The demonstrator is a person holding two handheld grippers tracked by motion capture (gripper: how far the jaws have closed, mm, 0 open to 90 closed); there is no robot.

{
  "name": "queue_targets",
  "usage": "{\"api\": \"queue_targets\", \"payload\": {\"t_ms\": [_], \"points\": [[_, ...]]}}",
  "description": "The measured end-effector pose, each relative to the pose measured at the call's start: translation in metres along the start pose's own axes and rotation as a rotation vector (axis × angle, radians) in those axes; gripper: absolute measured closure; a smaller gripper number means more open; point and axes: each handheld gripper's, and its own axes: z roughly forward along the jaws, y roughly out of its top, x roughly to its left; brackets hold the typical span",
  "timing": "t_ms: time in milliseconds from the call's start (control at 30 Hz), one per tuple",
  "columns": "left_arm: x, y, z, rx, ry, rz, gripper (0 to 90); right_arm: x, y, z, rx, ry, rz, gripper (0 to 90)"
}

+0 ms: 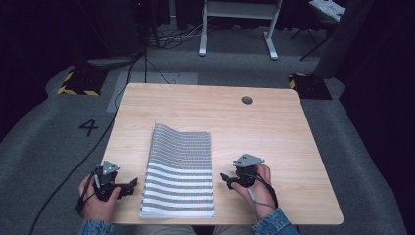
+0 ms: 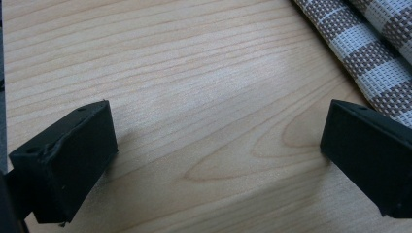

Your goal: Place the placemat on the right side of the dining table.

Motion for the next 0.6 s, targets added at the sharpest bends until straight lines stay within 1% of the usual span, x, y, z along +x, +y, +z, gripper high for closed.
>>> {"api": "queue_targets", "payload": {"t_ms": [33,67,167,267,333,433,467,533,567,600], "points": [[0.0,0.0,0.0,0.0,0.0,0.0,0.0,0.001,0.004,-0.002,-0.01,0.004,-0.005,31.5],[0.0,0.0,0.0,0.0,0.0,0.0,0.0,0.004,0.009,-0.003,-0.017,0.012,0.001,32.3],[0.0,0.0,0.0,0.0,0.0,-0.001,0.0,0.011,0.025,-0.007,-0.032,0.057,-0.017,34.3],[0.0,0.0,0.0,0.0,0.0,0.0,0.0,0.021,0.042,-0.007,-0.028,0.082,-0.067,36.1],[0.0,0.0,0.0,0.0,0.0,0.0,0.0,0.027,0.052,-0.004,-0.024,0.108,-0.068,38.8],[0.0,0.0,0.0,0.0,0.0,0.0,0.0,0.037,0.066,0.004,-0.021,0.14,-0.085,40.4],[0.0,0.0,0.0,0.0,0.0,0.0,0.0,0.041,0.071,0.007,-0.021,0.154,-0.083,40.7],[0.0,0.0,0.0,0.0,0.0,0.001,0.0,0.049,0.079,0.012,-0.032,0.165,-0.096,41.5],[0.0,0.0,0.0,0.0,0.0,0.001,0.0,0.049,0.079,0.012,-0.032,0.165,-0.096,41.5],[0.0,0.001,0.001,-0.002,-0.002,-0.003,0.0,0.055,0.087,0.016,-0.033,0.175,-0.11,42.3]]}}
